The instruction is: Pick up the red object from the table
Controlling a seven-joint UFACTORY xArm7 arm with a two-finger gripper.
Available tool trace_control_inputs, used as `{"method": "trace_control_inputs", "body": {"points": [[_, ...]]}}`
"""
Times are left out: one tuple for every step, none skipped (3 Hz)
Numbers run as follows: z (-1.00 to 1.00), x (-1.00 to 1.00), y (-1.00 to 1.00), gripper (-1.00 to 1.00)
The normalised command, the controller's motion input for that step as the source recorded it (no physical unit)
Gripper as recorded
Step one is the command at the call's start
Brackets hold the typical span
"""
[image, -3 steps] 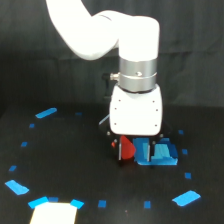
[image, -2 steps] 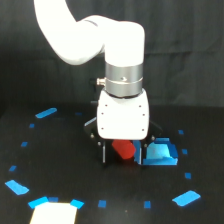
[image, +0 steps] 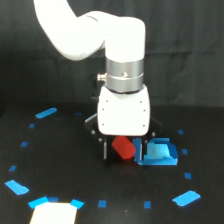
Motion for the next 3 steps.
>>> {"method": "trace_control_inputs", "body": {"points": [[-0.55,0.28,1.00,-1.00],[-0.56,1.00,1.00,-1.00],[1.00,-0.20,0.75,-0.93]]}}
